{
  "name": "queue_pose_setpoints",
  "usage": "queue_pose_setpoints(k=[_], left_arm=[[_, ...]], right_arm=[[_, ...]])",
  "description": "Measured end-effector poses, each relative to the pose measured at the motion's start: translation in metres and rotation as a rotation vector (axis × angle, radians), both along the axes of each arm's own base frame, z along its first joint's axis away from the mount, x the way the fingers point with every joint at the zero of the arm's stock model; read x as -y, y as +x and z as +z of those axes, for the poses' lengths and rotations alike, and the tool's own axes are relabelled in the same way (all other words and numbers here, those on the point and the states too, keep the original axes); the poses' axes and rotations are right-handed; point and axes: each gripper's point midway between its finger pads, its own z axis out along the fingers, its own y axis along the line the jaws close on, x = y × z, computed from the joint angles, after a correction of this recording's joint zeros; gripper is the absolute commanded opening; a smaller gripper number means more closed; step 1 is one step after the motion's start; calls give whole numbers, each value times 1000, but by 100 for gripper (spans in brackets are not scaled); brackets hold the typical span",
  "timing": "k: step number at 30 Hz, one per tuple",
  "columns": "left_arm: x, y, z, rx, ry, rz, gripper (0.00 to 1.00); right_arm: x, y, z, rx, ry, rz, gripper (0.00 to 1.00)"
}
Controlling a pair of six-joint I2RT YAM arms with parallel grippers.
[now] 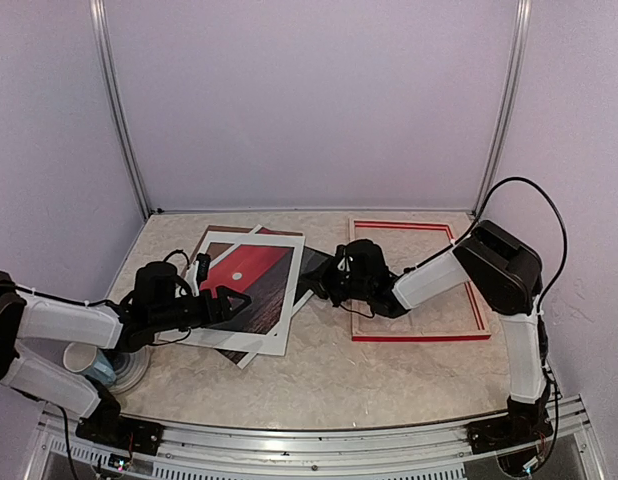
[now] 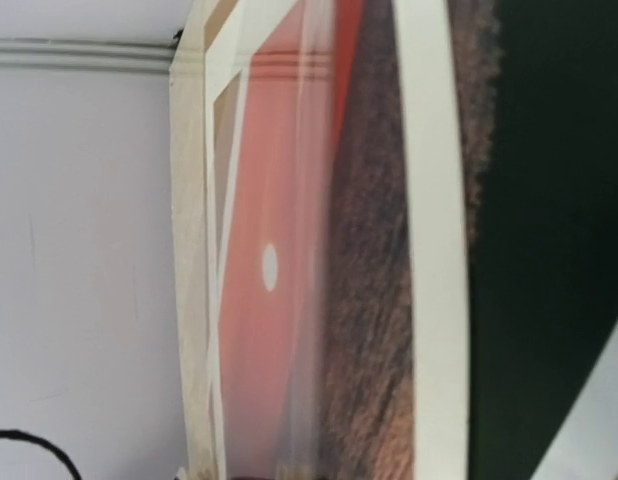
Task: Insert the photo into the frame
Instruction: Pick up the glass panel from the mat board.
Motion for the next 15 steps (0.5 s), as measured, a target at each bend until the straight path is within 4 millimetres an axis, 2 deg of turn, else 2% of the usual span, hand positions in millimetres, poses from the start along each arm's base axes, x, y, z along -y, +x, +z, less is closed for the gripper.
queue_pose_setpoints(k=[7,15], left_arm=[[0,0,13,30,-20,0,85],[0,-1,19,41,-33,2,86]], right_arm=[[14,-2,14,4,-45,60,4],[52,-13,26,6,-115,85,4]])
